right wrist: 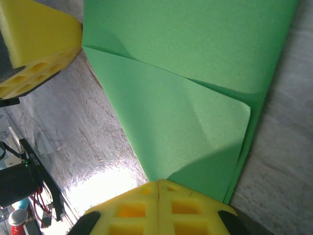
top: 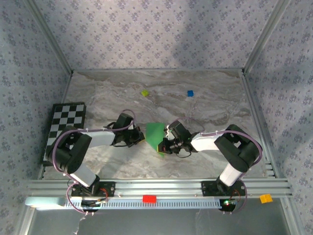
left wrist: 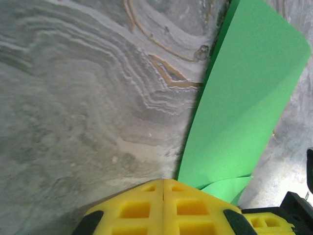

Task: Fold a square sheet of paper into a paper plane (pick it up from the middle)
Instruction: Third fold the triangle at the center of the table.

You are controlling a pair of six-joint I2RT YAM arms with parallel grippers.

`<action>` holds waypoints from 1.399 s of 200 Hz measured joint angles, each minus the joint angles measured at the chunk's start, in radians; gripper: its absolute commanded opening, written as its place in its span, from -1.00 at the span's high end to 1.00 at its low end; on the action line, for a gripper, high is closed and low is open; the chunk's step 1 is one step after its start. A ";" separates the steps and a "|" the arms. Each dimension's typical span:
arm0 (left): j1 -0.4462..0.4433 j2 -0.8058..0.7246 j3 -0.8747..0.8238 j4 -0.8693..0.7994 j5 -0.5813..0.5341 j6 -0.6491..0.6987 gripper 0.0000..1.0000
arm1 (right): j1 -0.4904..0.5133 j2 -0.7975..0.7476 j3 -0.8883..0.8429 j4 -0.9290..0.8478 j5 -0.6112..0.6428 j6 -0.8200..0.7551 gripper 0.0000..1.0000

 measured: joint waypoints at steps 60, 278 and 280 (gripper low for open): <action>-0.016 -0.137 0.001 -0.034 -0.032 0.003 0.92 | -0.001 0.002 0.014 -0.026 -0.002 -0.011 1.00; -0.138 0.082 0.061 0.042 -0.010 0.034 1.00 | 0.019 0.066 0.163 -0.116 0.006 -0.030 0.98; -0.138 0.082 0.061 0.042 -0.010 0.034 1.00 | 0.019 0.071 0.165 -0.116 0.006 -0.030 0.98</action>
